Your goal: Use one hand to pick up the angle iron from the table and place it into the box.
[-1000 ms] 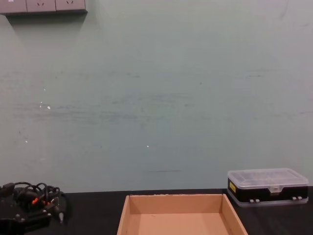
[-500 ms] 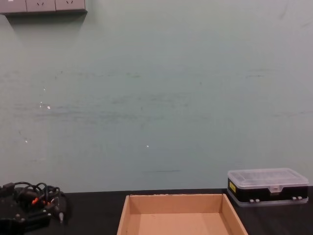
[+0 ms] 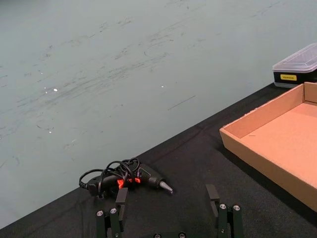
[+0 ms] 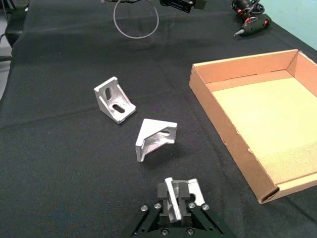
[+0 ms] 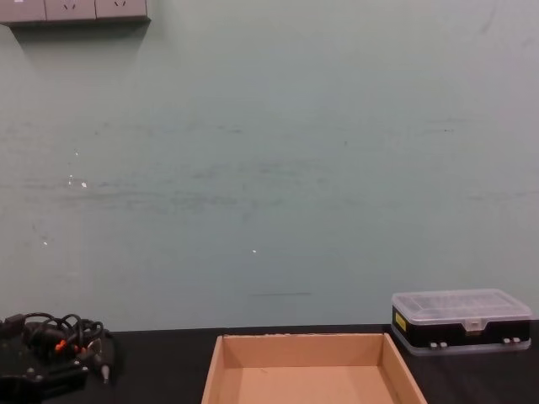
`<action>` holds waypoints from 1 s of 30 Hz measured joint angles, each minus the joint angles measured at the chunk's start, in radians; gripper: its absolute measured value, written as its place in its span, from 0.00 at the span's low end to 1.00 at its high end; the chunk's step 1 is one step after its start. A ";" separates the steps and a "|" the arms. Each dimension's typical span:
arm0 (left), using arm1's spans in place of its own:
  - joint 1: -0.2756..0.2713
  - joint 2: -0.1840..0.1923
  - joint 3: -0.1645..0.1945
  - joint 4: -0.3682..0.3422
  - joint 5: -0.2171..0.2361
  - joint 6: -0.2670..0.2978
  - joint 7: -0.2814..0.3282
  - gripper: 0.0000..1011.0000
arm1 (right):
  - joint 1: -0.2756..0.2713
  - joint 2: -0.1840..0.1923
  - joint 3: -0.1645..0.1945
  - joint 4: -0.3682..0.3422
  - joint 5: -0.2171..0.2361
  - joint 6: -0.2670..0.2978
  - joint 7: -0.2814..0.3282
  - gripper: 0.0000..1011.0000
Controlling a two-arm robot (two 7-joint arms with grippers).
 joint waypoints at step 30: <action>0.000 0.000 0.000 0.000 0.000 0.000 0.000 0.99 | -0.055 0.008 0.079 -0.068 0.080 -0.144 -0.039 0.07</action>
